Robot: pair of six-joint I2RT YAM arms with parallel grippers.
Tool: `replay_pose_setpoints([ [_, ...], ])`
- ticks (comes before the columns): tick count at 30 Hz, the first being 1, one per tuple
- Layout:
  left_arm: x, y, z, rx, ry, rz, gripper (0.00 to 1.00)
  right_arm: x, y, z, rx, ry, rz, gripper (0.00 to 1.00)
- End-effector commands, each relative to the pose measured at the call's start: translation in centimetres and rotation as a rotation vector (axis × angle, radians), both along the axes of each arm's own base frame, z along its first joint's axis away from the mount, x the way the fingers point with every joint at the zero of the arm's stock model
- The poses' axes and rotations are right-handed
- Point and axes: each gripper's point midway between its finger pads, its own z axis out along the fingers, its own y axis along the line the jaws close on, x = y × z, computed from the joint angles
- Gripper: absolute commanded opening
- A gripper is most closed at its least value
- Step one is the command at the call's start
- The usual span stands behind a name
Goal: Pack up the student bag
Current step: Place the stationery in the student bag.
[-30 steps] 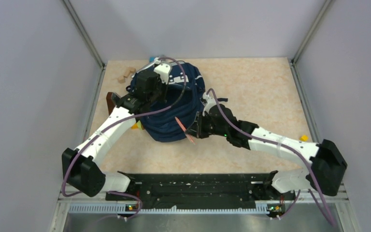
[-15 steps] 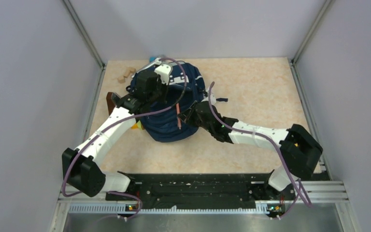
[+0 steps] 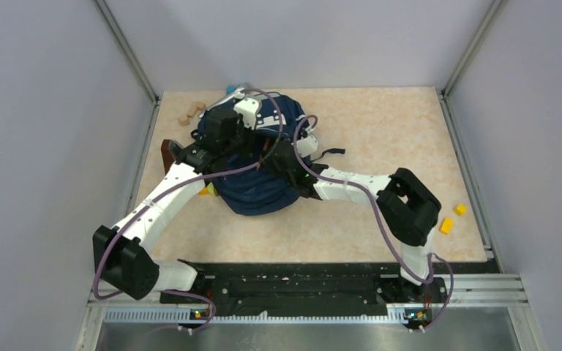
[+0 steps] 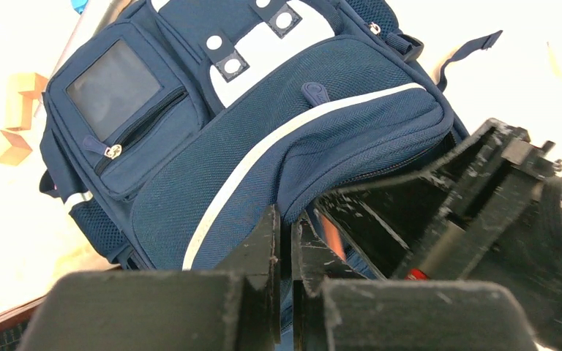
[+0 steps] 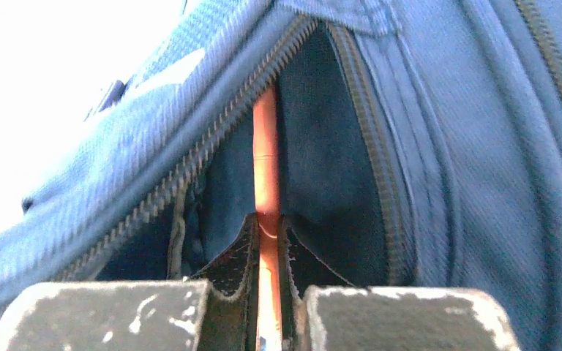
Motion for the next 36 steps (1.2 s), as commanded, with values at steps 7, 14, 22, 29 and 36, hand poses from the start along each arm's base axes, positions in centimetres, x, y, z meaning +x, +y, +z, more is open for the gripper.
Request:
replay_pose_setpoints([
  [7,0.1,-0.3,5.3,-0.094,-0.153,-0.004,0.0,5.5,1.4,1.9,0.046,-0.197,-0.088,0.3],
  [14,0.1,-0.3,5.1,-0.091,-0.148,-0.002,0.0,4.6,0.7,4.1,-0.003,-0.292,-0.026,0.47],
  [22,0.4,0.1,5.2,-0.099,-0.134,0.041,0.0,0.4,-1.2,6.7,-0.041,-0.41,0.142,0.53],
  [29,0.8,1.0,4.9,-0.076,-0.103,0.11,0.0,-4.7,-6.1,8.1,-0.21,-0.531,0.285,0.6],
  [36,0.5,1.6,6.0,-0.087,-0.093,0.143,0.0,-4.5,-15.4,1.8,-0.488,-0.388,0.383,0.67],
])
